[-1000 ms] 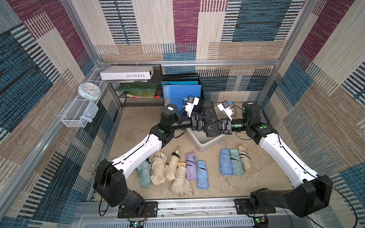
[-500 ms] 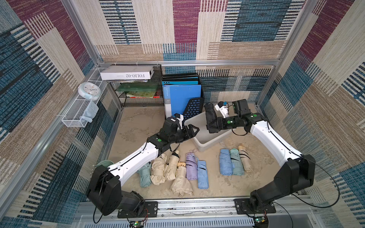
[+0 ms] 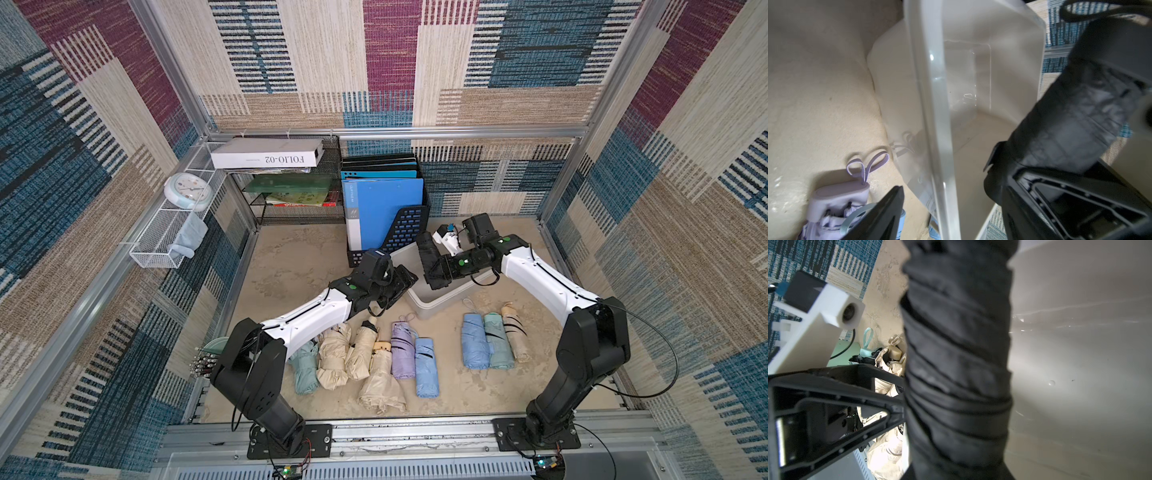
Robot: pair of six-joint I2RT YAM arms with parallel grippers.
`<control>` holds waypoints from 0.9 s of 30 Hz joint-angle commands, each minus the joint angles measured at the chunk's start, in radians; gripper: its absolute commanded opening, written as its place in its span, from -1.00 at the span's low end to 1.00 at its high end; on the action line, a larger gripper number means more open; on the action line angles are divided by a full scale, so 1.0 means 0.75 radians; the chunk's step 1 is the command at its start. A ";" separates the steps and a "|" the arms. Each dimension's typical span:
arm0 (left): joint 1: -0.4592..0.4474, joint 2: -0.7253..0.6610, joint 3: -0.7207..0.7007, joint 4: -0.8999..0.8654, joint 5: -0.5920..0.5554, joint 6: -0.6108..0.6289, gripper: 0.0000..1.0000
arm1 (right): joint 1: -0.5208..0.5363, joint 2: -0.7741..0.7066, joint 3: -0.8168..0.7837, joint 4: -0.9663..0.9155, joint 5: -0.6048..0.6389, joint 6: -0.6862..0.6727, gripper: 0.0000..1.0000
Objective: Put the umbrella into the storage box
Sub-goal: Place the umbrella in the storage box.
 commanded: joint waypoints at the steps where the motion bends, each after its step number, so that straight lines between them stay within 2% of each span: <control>1: 0.000 0.040 0.059 -0.120 -0.063 0.010 0.37 | 0.002 -0.023 -0.021 0.063 0.001 -0.012 -0.79; 6: 0.002 0.110 0.156 -0.233 -0.078 0.072 -0.06 | 0.003 -0.050 -0.058 0.042 0.025 -0.021 -0.77; 10: 0.002 0.122 0.186 -0.311 -0.091 0.132 -0.30 | 0.003 -0.061 -0.065 0.020 0.023 -0.028 -0.77; 19: 0.002 0.107 0.201 -0.382 -0.088 0.224 -0.51 | 0.046 -0.058 -0.096 0.027 0.015 0.015 -0.76; 27: 0.006 0.123 0.250 -0.481 -0.094 0.340 -0.67 | 0.082 -0.112 -0.223 0.116 -0.021 0.103 -0.76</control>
